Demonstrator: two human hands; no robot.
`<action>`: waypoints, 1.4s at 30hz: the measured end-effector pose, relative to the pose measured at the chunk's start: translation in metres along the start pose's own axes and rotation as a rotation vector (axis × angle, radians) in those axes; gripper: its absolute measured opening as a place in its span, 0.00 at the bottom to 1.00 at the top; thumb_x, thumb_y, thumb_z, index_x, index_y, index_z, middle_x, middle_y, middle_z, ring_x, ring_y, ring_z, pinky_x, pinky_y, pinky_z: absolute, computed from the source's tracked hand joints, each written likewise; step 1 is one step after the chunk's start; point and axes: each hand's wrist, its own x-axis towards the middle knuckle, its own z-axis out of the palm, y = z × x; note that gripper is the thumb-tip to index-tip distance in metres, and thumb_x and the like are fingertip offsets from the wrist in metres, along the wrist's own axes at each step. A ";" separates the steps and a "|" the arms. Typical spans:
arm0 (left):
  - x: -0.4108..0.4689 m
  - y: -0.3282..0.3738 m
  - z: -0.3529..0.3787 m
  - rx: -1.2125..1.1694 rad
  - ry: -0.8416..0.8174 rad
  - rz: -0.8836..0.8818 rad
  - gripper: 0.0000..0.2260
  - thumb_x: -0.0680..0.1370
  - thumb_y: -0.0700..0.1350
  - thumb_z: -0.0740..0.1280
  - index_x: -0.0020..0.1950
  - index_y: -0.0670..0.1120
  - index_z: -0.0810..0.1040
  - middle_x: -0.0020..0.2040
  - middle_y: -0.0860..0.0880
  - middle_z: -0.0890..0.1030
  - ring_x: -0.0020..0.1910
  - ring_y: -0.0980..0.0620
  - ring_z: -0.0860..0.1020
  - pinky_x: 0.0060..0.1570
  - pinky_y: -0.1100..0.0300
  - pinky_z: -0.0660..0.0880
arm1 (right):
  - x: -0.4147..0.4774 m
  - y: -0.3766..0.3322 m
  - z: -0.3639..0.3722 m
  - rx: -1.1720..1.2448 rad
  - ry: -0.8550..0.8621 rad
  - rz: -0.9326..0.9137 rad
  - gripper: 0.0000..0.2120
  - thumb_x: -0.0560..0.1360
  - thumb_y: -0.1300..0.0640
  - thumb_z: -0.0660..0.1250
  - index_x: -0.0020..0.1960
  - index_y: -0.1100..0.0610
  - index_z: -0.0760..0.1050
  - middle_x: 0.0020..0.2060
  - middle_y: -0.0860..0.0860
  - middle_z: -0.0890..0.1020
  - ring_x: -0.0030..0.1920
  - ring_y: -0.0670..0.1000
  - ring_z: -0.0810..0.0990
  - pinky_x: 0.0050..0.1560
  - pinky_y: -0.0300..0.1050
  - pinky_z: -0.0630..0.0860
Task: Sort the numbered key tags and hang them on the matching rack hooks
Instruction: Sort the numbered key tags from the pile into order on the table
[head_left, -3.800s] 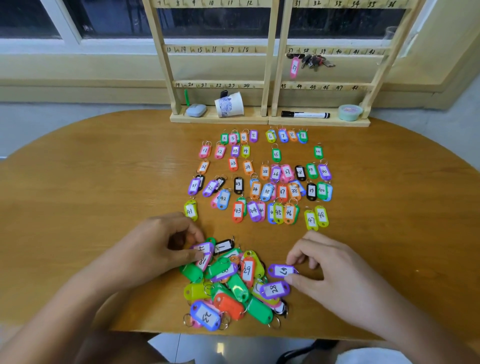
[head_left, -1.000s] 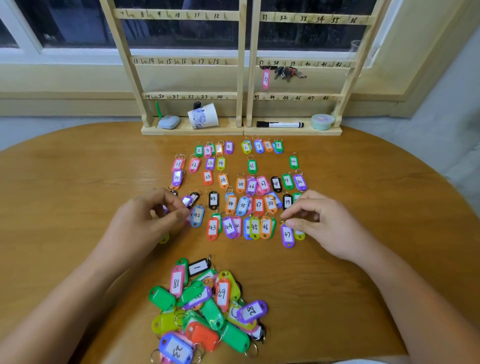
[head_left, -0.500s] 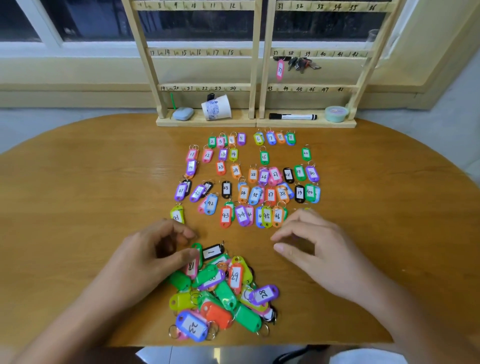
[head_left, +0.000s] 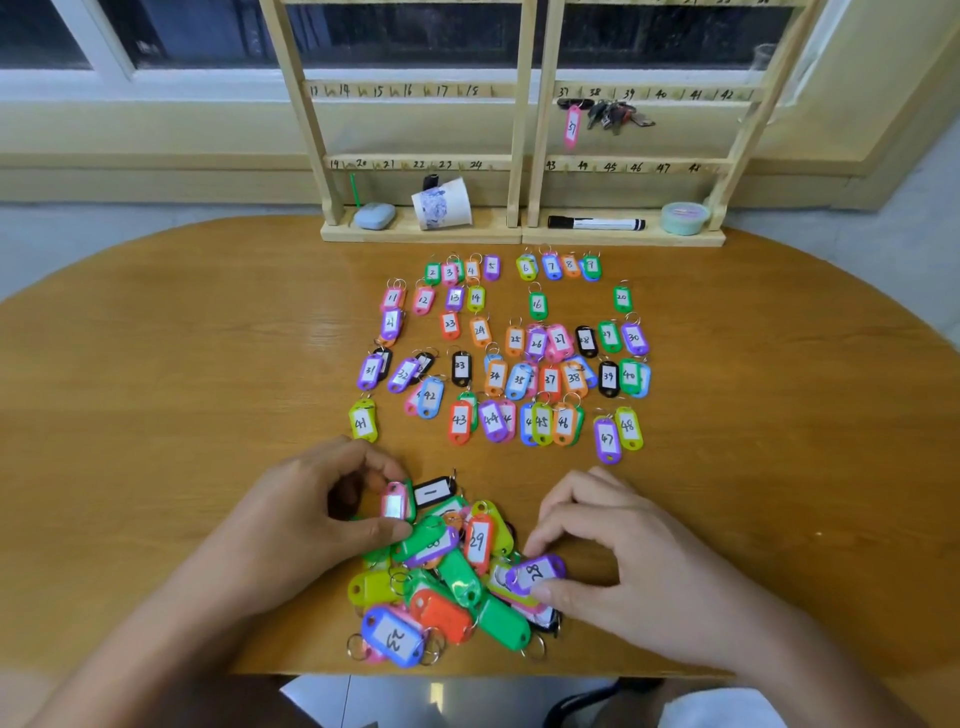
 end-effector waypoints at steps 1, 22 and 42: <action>0.001 0.000 0.000 0.000 -0.002 0.001 0.19 0.69 0.53 0.85 0.56 0.64 0.83 0.50 0.60 0.83 0.49 0.55 0.80 0.43 0.69 0.73 | 0.001 -0.001 -0.001 0.011 -0.003 0.017 0.08 0.75 0.45 0.78 0.52 0.42 0.82 0.54 0.38 0.77 0.62 0.47 0.75 0.63 0.39 0.70; 0.038 0.022 -0.010 -0.616 0.115 -0.065 0.06 0.75 0.43 0.77 0.48 0.44 0.83 0.46 0.39 0.87 0.44 0.42 0.88 0.45 0.54 0.83 | 0.045 0.017 -0.047 0.508 0.113 0.154 0.10 0.75 0.62 0.79 0.52 0.50 0.85 0.43 0.53 0.85 0.41 0.50 0.83 0.46 0.44 0.81; 0.132 0.044 0.004 -0.904 0.239 -0.106 0.07 0.79 0.41 0.75 0.54 0.39 0.83 0.49 0.37 0.88 0.52 0.42 0.89 0.43 0.62 0.84 | 0.118 0.092 -0.091 0.532 0.658 0.297 0.04 0.78 0.60 0.77 0.53 0.55 0.85 0.42 0.54 0.88 0.40 0.45 0.83 0.40 0.33 0.77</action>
